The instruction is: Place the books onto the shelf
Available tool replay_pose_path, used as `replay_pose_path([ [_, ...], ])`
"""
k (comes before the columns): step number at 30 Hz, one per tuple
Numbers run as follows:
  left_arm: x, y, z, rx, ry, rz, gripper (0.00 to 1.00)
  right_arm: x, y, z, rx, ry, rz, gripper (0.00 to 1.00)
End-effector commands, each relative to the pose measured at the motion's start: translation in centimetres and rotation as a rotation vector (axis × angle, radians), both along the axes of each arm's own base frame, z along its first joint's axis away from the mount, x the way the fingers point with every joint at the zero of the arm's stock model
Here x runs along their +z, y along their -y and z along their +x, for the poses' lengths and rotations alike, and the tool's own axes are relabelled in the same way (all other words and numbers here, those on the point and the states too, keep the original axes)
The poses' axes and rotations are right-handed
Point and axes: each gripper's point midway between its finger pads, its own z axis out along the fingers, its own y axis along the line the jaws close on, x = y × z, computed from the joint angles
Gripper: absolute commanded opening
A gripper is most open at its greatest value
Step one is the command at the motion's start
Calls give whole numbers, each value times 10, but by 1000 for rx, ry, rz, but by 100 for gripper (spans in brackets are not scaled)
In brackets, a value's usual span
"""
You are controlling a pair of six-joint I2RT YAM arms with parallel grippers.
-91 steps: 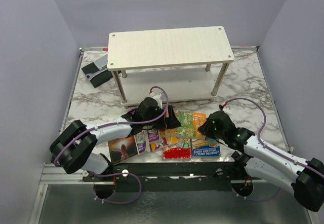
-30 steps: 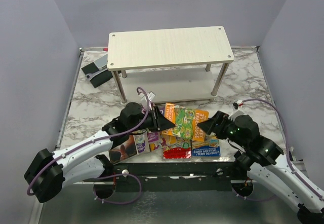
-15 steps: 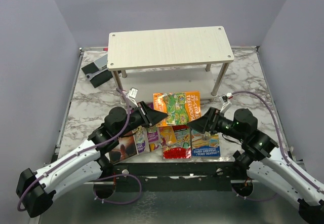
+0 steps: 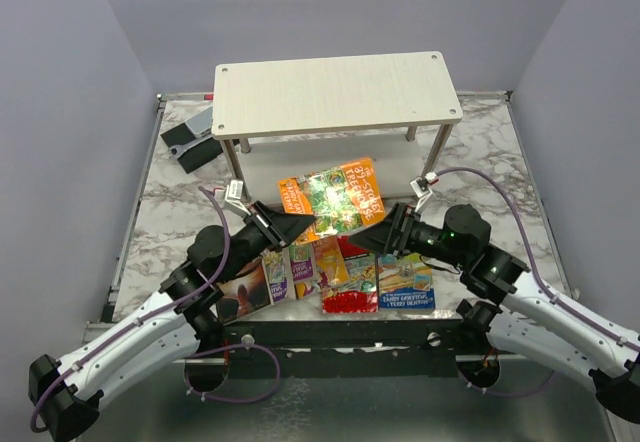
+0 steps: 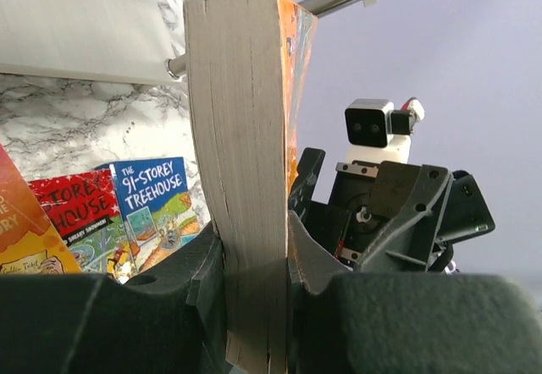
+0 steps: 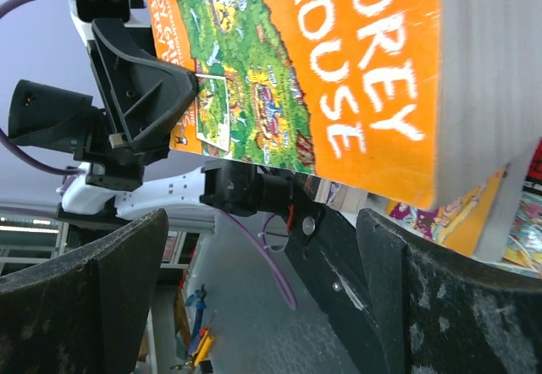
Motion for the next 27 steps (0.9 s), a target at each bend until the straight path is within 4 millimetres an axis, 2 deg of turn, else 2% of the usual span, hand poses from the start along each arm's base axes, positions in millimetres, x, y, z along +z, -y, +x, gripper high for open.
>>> replay_pose_path([
  [1,33,-11,2,54,41,-145,0,27,-18,8,-63,45,64,96],
  [14,29,-20,-1,73,-8,-237,0,18,-52,29,-335,35,59,92],
  [24,30,-27,-5,79,-21,-290,0,33,-69,47,-477,29,135,71],
  [27,27,-29,-7,76,-31,-303,0,37,-72,49,-498,31,159,59],
])
